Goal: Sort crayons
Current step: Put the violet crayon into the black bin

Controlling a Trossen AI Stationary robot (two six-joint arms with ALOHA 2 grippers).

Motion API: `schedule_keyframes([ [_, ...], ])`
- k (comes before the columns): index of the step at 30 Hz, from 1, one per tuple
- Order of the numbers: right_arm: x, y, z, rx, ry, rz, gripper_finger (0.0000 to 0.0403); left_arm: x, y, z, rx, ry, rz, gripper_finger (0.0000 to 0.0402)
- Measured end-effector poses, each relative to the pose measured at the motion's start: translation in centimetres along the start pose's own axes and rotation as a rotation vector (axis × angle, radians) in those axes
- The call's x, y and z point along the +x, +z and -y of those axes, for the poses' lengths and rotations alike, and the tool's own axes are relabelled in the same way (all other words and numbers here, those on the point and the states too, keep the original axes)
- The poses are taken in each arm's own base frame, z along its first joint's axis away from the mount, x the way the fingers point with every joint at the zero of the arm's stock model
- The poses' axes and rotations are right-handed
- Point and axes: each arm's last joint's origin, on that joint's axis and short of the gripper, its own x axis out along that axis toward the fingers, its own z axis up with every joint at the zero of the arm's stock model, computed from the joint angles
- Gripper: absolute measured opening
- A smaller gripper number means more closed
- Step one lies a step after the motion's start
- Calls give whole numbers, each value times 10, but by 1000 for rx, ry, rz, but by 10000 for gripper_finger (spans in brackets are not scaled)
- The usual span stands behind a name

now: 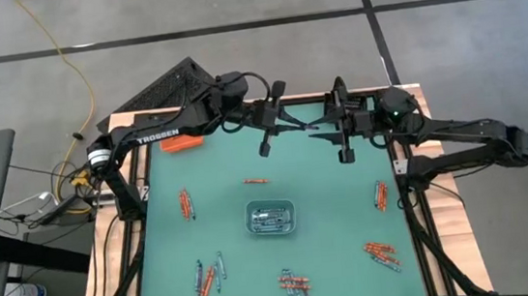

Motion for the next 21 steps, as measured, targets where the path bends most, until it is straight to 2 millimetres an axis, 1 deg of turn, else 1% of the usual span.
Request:
schedule_keyframes([
  [11, 1, 2, 0, -23, -17, 13, 12, 1, 1, 1, -12, -4, 2, 0],
  [17, 1, 2, 0, -8, -18, 13, 5, 1, 0, 1, -44, -7, -2, 3],
  [19, 0, 1, 1, 4, -29, -3, 4, 0, -1, 1, -50, -10, -15, 19],
  [21, -1, -3, 3, 26, -54, -38, 3, 0, -3, 2, -59, -10, -36, 49],
])
